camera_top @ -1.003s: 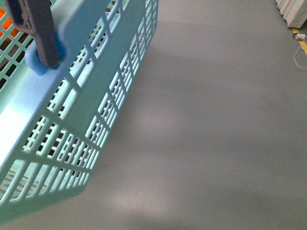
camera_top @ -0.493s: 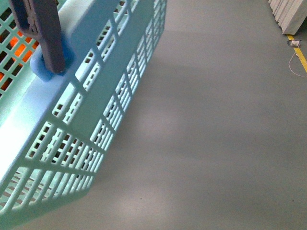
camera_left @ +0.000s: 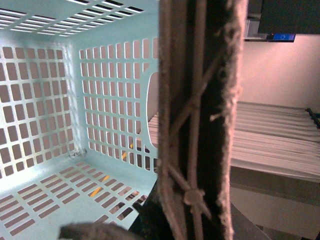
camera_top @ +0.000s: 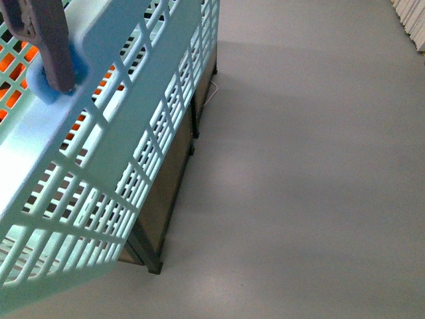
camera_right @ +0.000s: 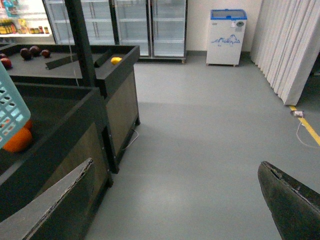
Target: Pick lemon and mango into basket
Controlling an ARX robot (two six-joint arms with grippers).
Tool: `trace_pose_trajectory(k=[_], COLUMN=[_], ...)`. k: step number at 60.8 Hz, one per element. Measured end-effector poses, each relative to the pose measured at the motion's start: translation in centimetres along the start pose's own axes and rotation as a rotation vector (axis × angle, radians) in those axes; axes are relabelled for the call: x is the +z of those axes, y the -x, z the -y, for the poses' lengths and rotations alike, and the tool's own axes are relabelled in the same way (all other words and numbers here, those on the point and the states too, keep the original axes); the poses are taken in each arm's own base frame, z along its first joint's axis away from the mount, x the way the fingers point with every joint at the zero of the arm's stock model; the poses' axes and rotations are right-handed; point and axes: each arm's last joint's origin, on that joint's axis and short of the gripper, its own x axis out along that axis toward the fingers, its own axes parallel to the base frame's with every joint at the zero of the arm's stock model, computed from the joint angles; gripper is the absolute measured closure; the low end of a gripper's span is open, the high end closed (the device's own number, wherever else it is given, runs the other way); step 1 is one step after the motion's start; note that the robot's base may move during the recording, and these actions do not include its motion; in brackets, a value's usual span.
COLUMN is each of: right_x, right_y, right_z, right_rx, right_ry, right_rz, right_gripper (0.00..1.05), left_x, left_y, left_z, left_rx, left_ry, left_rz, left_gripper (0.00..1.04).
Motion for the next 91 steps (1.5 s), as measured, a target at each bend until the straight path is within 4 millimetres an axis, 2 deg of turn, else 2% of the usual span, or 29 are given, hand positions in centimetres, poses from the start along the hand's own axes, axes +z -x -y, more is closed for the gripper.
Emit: trace_pose_trajectory(k=[91], right_x=[0.00], right_y=[0.00], right_z=[0.00], right_rx=[0.001], right_ry=[-0.001], right_rz=[0.000], right_gripper=[0.09], left_x=[0.01], left_y=[0.00], left_z=[0.00], left_rx=[0.000], left_ry=[0.000], left_rz=[0.000], left_gripper=[1.00])
